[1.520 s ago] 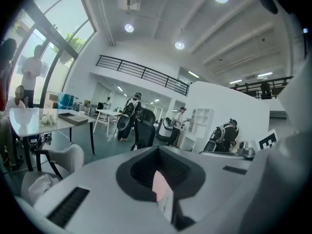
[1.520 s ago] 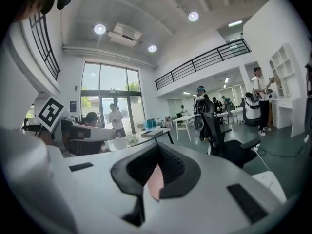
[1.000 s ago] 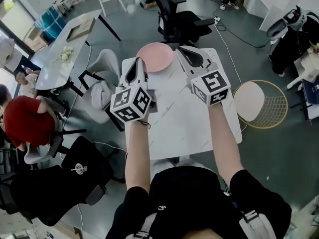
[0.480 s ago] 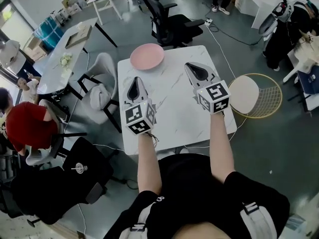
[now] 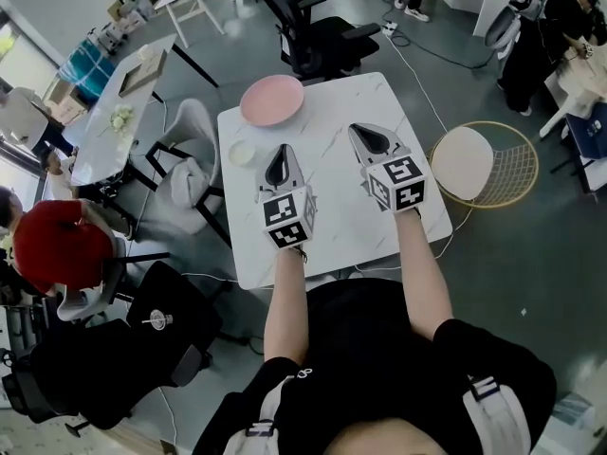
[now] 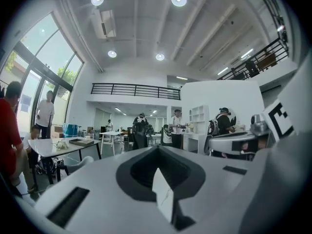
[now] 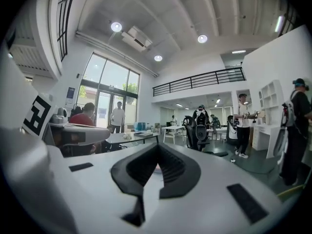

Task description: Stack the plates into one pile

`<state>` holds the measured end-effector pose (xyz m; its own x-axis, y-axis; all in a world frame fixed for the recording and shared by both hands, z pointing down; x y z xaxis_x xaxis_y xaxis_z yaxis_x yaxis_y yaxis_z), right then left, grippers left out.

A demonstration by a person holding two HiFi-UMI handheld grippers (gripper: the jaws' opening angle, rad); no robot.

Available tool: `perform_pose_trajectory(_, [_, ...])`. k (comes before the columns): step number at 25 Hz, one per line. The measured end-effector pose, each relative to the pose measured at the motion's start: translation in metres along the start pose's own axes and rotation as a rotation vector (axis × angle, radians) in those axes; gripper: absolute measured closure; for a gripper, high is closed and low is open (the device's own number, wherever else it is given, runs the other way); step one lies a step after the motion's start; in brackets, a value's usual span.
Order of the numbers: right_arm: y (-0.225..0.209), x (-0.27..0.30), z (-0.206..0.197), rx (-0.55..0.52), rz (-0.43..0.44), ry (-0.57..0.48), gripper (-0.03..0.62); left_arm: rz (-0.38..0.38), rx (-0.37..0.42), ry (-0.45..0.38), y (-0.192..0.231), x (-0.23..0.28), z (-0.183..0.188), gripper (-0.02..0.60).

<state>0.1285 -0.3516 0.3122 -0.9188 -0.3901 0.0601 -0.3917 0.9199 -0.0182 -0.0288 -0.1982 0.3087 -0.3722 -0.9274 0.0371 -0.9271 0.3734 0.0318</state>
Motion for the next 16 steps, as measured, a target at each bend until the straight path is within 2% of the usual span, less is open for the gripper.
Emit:
perform_pose_trajectory(8, [-0.004,0.002,-0.001,0.005,0.01,-0.019,0.586,-0.003,0.003,0.011,0.001,0.007,-0.001,0.565])
perform_pose_trajectory(16, [-0.013,0.002,-0.017,0.015,0.025,-0.004,0.586,0.004,-0.021,0.039,0.004,0.014,-0.018,0.565])
Point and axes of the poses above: the fingertips, and each gripper's own axes: x forward along the fingers, y to its left, z out of its top, the point moved 9 cm from there along -x, backward along the fingers, and after that the axes turned 2 degrees about -y, right-handed, at the moved point
